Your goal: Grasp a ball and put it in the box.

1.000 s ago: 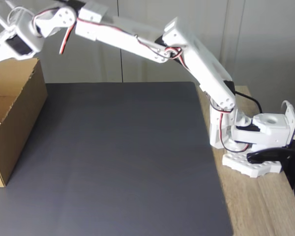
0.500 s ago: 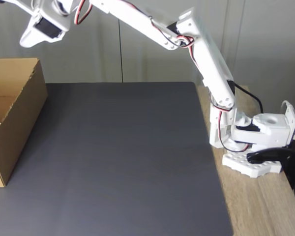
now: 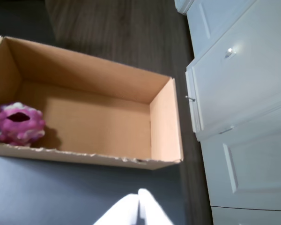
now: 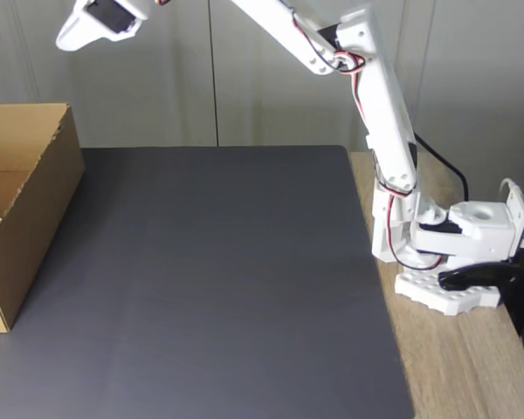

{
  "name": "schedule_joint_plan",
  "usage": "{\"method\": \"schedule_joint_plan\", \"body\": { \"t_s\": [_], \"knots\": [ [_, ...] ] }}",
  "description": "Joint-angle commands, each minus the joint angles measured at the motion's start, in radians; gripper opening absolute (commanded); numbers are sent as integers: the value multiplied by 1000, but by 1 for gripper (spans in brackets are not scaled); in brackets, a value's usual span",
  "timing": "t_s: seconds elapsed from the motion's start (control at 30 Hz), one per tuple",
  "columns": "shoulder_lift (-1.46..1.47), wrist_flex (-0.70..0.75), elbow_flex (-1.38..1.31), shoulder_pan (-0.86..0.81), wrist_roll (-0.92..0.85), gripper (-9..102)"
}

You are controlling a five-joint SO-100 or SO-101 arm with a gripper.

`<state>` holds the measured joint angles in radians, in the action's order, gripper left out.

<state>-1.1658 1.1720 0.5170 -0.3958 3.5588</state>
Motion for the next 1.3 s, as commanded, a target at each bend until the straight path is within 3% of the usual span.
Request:
{"method": "schedule_joint_plan", "body": {
  "t_s": [0.0, 0.37, 0.73, 1.07, 1.27],
  "knots": [
    [-83, 20, -31, -3, -6, 0],
    [-232, 52, 69, 26, -18, 0],
    [-854, -227, 988, 63, -40, 0],
    [-1239, -420, 1571, 133, -54, 0],
    [-1420, -426, 1830, 137, -60, 0]
  ]
}}
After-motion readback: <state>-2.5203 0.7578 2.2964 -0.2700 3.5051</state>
